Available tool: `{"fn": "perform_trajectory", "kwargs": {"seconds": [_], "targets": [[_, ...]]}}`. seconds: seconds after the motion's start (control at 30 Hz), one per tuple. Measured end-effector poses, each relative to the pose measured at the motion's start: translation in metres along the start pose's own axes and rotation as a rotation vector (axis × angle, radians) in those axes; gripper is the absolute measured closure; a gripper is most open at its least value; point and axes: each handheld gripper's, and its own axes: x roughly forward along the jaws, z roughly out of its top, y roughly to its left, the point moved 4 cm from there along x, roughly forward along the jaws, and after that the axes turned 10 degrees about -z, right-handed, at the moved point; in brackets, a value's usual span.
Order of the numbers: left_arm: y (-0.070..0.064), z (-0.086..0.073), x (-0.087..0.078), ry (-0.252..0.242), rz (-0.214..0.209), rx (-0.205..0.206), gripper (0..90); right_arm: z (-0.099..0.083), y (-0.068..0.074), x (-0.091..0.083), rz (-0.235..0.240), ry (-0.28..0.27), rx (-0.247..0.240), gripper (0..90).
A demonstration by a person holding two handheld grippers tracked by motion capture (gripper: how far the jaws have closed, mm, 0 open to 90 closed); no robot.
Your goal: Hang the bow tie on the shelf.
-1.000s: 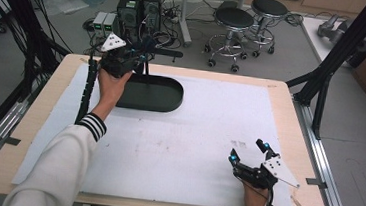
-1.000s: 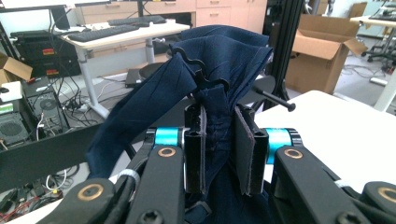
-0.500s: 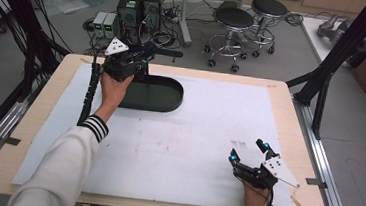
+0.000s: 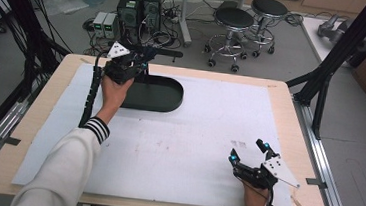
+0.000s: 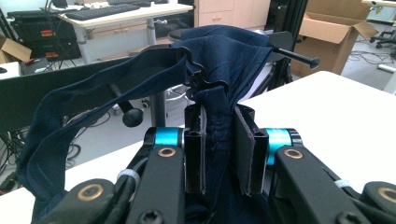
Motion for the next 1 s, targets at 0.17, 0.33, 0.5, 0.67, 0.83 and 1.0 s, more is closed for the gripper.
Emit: {"fn": "perform_trajectory", "kwargs": {"seconds": [0.17,0.33,0.5,0.67,0.83,1.0], "targets": [[0.002,-0.002,0.002,0.005,0.010,-0.004,75.2,0.000,0.000,0.000,0.000,0.000,-0.001,3.9],[0.005,-0.005,0.004,0.011,0.020,-0.011,75.2,0.000,0.000,0.000,0.000,0.001,0.000,3.9],[0.009,-0.009,0.008,0.007,0.040,-0.036,75.1,0.000,0.000,0.000,0.001,0.000,0.001,3.9],[0.015,-0.010,0.007,0.001,0.062,-0.047,75.2,0.000,0.000,0.000,0.001,0.000,0.001,3.9],[0.019,-0.013,0.007,0.024,0.074,-0.042,75.1,0.000,0.000,0.000,0.000,0.000,0.000,3.9],[0.020,-0.016,0.009,0.037,0.077,-0.048,75.1,0.000,0.000,0.000,-0.002,0.001,-0.001,3.9]]}}
